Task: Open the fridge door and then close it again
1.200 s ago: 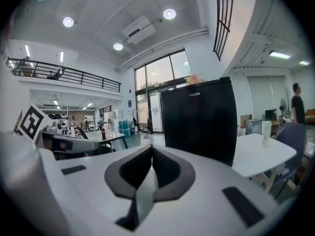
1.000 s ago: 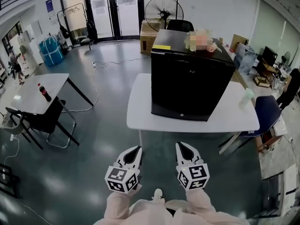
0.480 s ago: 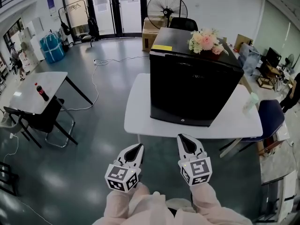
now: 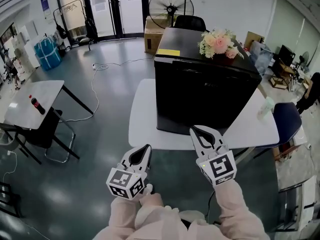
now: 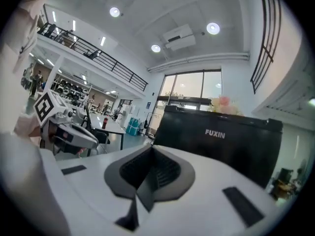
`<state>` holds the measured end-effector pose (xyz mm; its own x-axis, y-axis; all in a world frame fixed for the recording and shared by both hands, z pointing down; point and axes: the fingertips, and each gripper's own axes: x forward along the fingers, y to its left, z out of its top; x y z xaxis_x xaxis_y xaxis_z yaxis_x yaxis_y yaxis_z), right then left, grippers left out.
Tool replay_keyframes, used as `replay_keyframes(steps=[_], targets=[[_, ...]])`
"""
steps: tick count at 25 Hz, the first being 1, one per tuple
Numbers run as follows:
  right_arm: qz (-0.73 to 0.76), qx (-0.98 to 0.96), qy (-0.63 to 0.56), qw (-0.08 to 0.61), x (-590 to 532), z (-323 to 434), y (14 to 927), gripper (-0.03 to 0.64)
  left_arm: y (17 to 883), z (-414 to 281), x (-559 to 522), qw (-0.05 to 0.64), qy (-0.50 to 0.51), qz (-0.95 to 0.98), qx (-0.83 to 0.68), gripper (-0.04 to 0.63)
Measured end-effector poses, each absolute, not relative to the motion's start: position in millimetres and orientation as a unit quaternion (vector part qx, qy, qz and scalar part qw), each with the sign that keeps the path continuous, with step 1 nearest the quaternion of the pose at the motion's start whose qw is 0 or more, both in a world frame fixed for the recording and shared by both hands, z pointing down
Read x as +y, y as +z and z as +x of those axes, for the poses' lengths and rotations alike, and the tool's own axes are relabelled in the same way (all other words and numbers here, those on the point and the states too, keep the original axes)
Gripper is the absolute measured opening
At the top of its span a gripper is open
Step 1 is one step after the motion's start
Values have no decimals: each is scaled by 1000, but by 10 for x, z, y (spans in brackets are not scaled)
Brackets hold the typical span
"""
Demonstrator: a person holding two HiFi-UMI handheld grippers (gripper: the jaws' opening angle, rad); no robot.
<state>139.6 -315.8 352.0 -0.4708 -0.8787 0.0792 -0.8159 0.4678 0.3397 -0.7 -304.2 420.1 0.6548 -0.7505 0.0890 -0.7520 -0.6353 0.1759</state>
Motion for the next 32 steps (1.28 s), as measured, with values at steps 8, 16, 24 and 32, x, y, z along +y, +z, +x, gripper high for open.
replay_keyframes(steps=[8, 16, 24, 32], targets=[[496, -834, -180, 164, -3786, 1275, 2989, 14, 3850, -87, -3798, 80, 2, 921, -382, 11], [480, -817, -209, 241, -4315, 1186, 2686, 80, 3692, -126, -4419, 67, 9, 937, -343, 11], [448, -793, -230, 343, -4621, 1028, 2547, 183, 3576, -51, -4762, 53, 8, 952, -301, 11], [434, -727, -239, 475, -4917, 958, 2588, 183, 3569, 0, -4883, 47, 9, 963, -265, 11]])
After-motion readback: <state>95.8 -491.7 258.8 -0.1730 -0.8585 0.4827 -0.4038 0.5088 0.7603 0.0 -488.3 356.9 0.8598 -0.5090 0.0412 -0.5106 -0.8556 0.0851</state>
